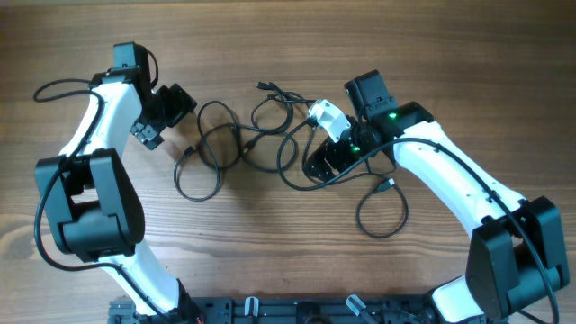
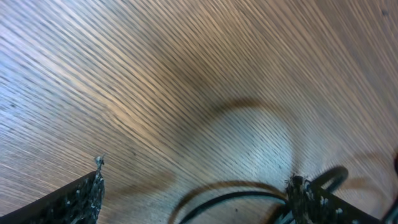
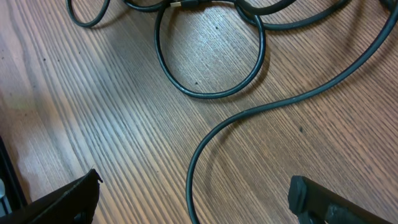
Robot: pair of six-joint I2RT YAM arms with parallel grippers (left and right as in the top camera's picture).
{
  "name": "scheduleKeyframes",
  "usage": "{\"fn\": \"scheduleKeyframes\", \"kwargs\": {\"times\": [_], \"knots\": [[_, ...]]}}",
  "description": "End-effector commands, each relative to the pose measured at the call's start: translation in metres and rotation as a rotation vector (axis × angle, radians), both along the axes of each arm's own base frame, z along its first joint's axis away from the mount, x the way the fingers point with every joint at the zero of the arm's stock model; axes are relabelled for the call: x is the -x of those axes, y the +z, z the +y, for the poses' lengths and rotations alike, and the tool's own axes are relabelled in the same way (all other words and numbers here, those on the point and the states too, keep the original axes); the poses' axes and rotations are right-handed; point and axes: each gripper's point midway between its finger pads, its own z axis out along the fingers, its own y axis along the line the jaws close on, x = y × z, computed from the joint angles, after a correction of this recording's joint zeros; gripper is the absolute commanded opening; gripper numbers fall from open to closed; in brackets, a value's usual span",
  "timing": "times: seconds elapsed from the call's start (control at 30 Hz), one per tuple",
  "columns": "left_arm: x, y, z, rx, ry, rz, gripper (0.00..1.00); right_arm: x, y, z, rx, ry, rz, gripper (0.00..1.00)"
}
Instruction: Untangle cables
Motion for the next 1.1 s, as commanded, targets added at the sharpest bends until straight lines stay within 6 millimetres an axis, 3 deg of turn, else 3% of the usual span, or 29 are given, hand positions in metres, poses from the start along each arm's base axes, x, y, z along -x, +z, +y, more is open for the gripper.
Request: {"fn": "scheduleKeyframes", "kwargs": {"times": [0.0,0.13,0.27,0.47,0.63,0.93,1.07], "knots": [[-0.01,0.045,-0.006,0.006,-0.073,-0.121,0.97,-0.002,-0.003,0.002,0.001,0.013,-0.004,0.99],[-0.012,0.086,-0.016,0.006,-0.146,-0.235,1.0,-0.002,-0.003,0.002,-0.001,0.013,-0.008,0.99],[-0.01,0.099,-0.053,0.055,-0.272,-0.273,1.0,-0.004,-0.005,-0.001,0.017,0.005,-0.012,1.0],[-0.007,0.09,-0.119,0.084,-0.414,-0.263,1.0,-0.011,-0.011,-0.014,0.097,-0.071,-0.02,1.0],[-0.01,0.077,-0.168,0.123,-0.37,-0.25,1.0,-0.008,-0.012,-0.015,0.103,-0.07,-0.006,1.0],[-0.022,0.039,-0.217,0.178,-0.311,-0.226,1.0,-0.005,-0.013,-0.016,0.108,-0.064,0.007,1.0],[-0.028,0.023,-0.232,0.191,-0.314,-0.228,0.92,-0.004,-0.014,-0.016,0.109,-0.065,0.01,0.99]]}}
